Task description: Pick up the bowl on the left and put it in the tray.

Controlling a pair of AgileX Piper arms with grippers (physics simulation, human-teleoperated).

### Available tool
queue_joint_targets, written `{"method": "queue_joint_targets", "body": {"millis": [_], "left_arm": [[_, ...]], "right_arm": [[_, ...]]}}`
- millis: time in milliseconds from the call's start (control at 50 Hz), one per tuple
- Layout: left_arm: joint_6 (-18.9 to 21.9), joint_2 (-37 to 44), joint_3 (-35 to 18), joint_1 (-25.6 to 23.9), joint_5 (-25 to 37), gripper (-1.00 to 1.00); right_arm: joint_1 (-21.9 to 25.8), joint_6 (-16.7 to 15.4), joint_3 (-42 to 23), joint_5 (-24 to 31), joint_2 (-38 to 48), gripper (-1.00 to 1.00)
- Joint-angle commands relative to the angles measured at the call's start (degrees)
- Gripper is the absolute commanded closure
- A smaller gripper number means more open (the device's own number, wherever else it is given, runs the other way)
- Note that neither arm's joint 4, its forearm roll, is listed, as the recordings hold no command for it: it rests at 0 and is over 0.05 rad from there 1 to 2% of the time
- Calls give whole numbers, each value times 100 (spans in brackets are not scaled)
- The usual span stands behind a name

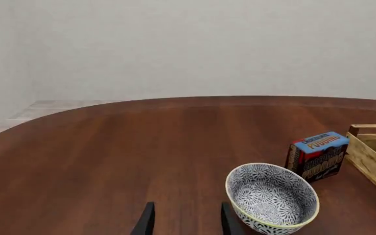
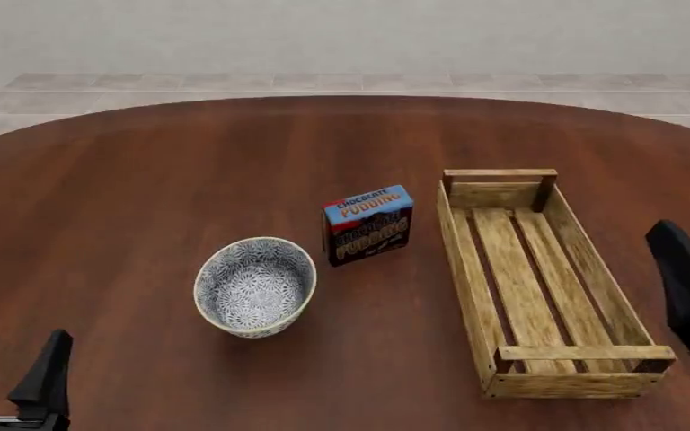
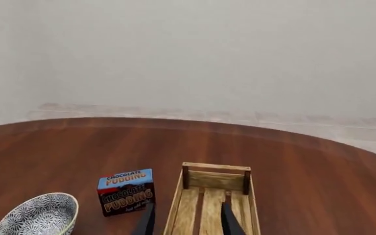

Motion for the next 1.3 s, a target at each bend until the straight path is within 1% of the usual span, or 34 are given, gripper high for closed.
{"method": "queue_joint_targets", "body": {"millis": [20, 60, 100, 140, 180, 200, 220, 240, 260, 280, 300, 320, 340, 360, 400, 420, 460, 520, 580, 600, 640, 660, 720, 760, 840, 880, 960, 980, 1020, 1080, 1120, 1240, 1300], "left_arm": [[0, 0, 0, 0, 0, -100], [0, 0, 0, 0, 0, -100], [0, 0, 0, 0, 0, -100], [0, 0, 0, 0, 0, -100], [0, 0, 0, 0, 0, -100], [0, 0, 0, 0, 0, -100], [0, 0, 0, 0, 0, -100], [0, 0, 0, 0, 0, -100], [0, 0, 0, 0, 0, -100], [0, 0, 0, 0, 0, -100], [0, 0, 0, 0, 0, -100], [0, 0, 0, 0, 0, -100], [0, 0, 0, 0, 0, -100], [0, 0, 0, 0, 0, -100], [0, 0, 0, 0, 0, -100], [0, 0, 0, 0, 0, -100], [0, 0, 0, 0, 0, -100], [0, 0, 0, 0, 0, -100], [0, 0, 0, 0, 0, -100], [0, 0, 0, 0, 0, -100], [0, 0, 0, 0, 0, -100], [0, 0, 0, 0, 0, -100], [0, 0, 0, 0, 0, -100], [0, 0, 0, 0, 0, -100], [0, 0, 0, 0, 0, -100], [0, 0, 0, 0, 0, -100], [0, 0, 0, 0, 0, -100], [0, 0, 0, 0, 0, -100], [0, 0, 0, 0, 0, -100], [0, 0, 0, 0, 0, -100], [0, 0, 0, 0, 0, -100], [0, 0, 0, 0, 0, -100], [0, 0, 0, 0, 0, -100]], "right_arm": [[292, -115, -720, 86, 614, -100], [361, -119, -810, 90, 733, -100], [720, -75, -935, 115, 1061, -100], [946, -38, -1029, 120, 1259, -100], [1064, -82, -1085, 86, 1424, -100], [1161, -37, -1101, 75, 1493, -100], [1161, -37, -1101, 75, 1493, -100], [1378, 23, -1139, 13, 1729, -100], [1378, 23, -1140, 11, 1732, -100], [1430, -47, -1142, -18, 1757, -100], [1474, -184, -1143, -58, 1858, -100], [1465, -113, -1144, -85, 1895, -100], [1497, -111, -1150, -119, 1953, -100], [1659, -7, -1166, -126, 2049, -100], [1745, 30, -1193, -187, 2196, -100], [1856, 133, -1231, -213, 2313, -100], [2020, 235, -1284, -231, 2435, -100], [2154, 203, -1330, -257, 2549, -100], [2383, 289, -1373, -369, 2805, -100], [2354, 246, -1379, -419, 2858, -100], [2374, 261, -1379, -449, 2882, -100], [2471, 239, -1372, -519, 2987, -100], [2522, 263, -1368, -571, 3046, -100], [2632, 293, -1337, -743, 3224, -100], [2634, 297, -1271, -1012, 3498, -100], [2665, 393, -1217, -1161, 3612, -100], [2716, 434, -1138, -1387, 3807, -100], [2781, 520, -1139, -1440, 3881, -100], [2776, 519, -1136, -1504, 3939, -100], [2861, 683, -1062, -1609, 3911, -100], [2904, 735, -1017, -1701, 3935, -100], [3005, 844, -985, -1936, 4173, -100], [3051, 882, -1020, -1968, 4225, -100]]}}
